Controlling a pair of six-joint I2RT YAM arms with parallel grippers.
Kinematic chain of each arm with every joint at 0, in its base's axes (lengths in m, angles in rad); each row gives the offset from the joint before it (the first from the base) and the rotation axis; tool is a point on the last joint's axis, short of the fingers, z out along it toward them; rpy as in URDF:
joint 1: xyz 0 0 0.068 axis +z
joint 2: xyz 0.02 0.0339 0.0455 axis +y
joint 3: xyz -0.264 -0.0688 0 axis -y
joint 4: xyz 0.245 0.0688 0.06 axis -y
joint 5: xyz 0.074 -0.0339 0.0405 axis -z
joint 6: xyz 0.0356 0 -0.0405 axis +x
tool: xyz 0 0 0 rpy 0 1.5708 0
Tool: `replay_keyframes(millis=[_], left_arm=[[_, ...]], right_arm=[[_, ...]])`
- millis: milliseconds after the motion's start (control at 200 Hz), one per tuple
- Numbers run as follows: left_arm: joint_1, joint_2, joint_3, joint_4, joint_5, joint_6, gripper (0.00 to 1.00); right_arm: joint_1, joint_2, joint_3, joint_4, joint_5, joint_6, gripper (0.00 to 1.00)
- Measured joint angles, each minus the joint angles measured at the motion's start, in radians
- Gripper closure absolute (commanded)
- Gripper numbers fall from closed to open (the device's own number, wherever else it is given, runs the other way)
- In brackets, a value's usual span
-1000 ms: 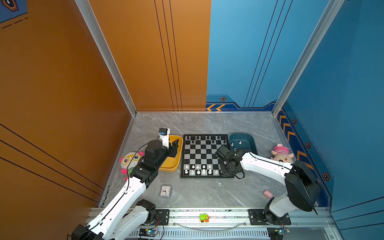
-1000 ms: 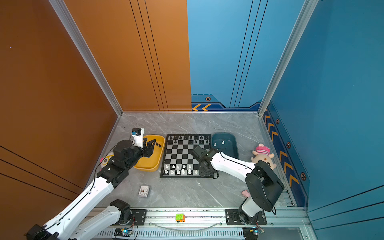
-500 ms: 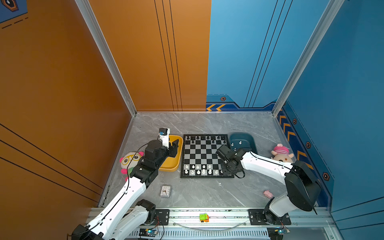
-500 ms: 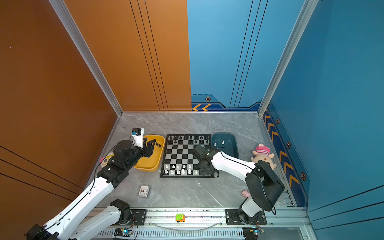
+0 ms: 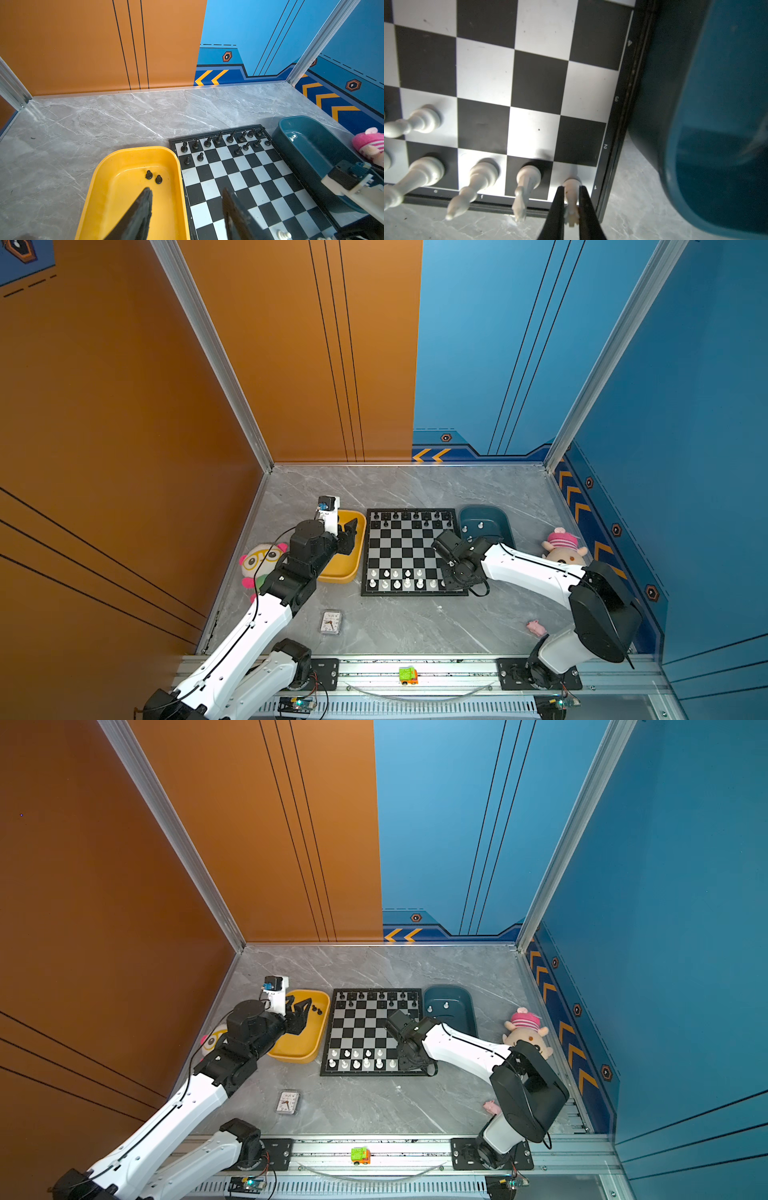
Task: Set up the chess pieces on the board
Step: 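Lower the white piece beside the last placed piece and open the right gripper, then raise the right gripper off the board while the left gripper moves over the yellow tray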
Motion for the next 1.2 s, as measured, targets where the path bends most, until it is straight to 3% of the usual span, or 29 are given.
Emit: replay_keyframes(millis=[225, 636, 1196], left_arm=[[0.0, 0.0, 0.0, 0.0, 0.0, 0.0, 0.44], [0.0, 0.0, 0.0, 0.0, 0.0, 0.0, 0.44], [0.0, 0.0, 0.0, 0.0, 0.0, 0.0, 0.44]], right_arm=[[0.0, 0.0, 0.0, 0.0, 0.0, 0.0, 0.87], [0.0, -0.006, 0.0, -0.002, 0.001, 0.006, 0.72], [-0.034, -0.21, 0.078, -0.08, 0.102, -0.002, 0.63]])
